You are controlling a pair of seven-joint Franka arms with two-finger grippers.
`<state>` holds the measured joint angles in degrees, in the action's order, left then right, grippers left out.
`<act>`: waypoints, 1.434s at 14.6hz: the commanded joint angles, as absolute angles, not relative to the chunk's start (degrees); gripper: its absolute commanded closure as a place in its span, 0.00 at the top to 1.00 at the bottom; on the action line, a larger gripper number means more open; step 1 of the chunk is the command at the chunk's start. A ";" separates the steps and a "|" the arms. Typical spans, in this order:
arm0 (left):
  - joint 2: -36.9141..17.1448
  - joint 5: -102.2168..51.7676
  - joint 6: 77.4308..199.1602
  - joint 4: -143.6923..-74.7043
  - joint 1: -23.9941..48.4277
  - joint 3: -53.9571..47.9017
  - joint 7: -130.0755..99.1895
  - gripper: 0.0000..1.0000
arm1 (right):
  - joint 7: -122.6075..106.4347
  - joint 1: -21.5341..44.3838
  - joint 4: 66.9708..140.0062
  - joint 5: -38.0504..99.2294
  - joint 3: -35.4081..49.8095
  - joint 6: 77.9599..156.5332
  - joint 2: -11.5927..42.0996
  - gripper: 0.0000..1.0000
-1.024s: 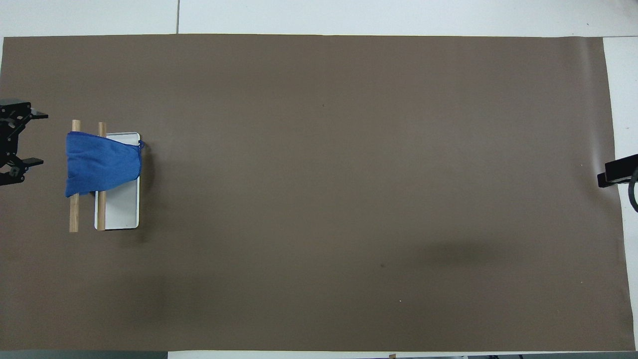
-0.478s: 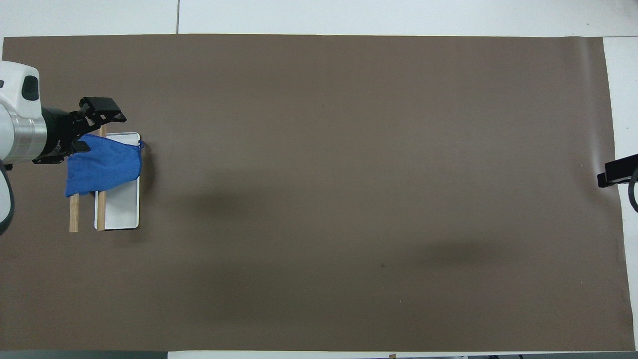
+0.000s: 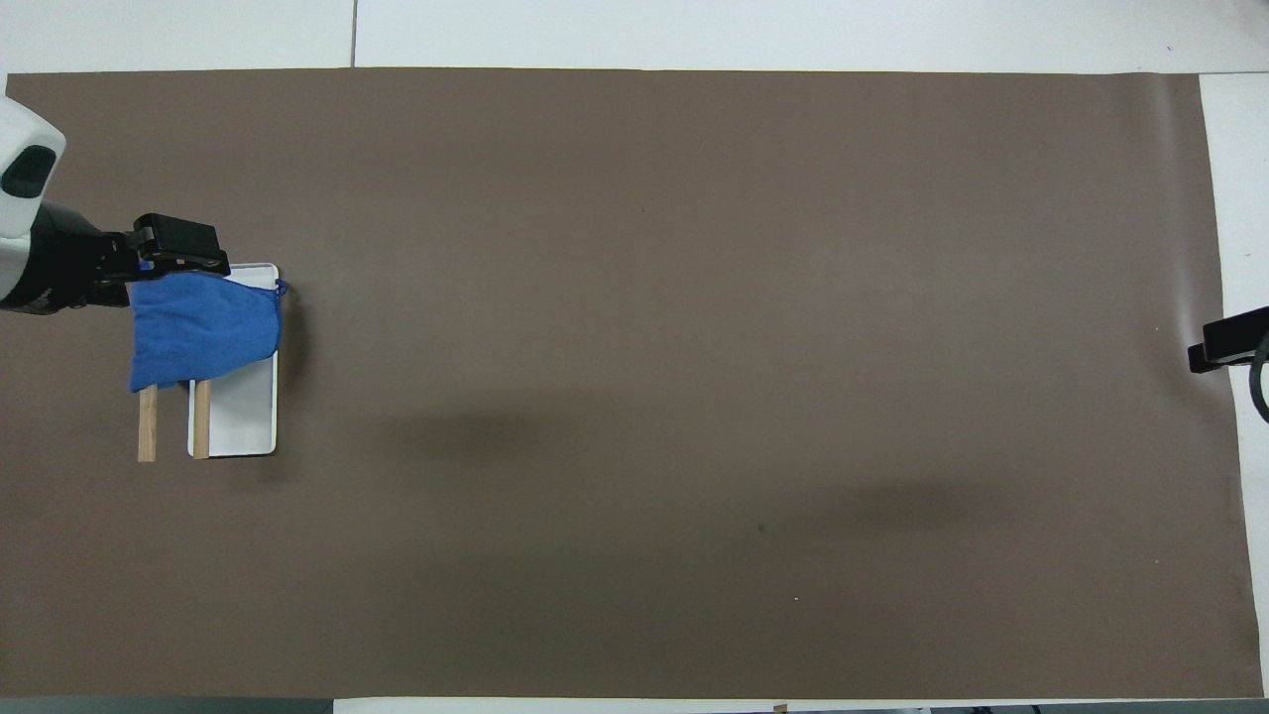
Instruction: Right arm passes towel to left arm to hang
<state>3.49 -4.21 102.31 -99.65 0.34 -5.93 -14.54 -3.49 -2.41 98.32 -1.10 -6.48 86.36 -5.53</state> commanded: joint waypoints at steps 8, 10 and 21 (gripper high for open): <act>4.22 -0.79 88.77 -95.44 0.97 -5.36 -4.66 1.00 | -4.48 -2.72 99.23 -0.88 -6.50 86.66 -6.24 1.00; 4.48 -0.79 88.51 -95.54 0.97 -5.36 -4.40 1.00 | -4.48 -2.72 99.23 -0.88 -6.50 86.66 -6.24 1.00; 4.22 0.35 88.42 -94.92 0.62 -5.27 -0.62 1.00 | -4.48 -2.72 99.23 -0.88 -6.50 86.66 -6.24 1.00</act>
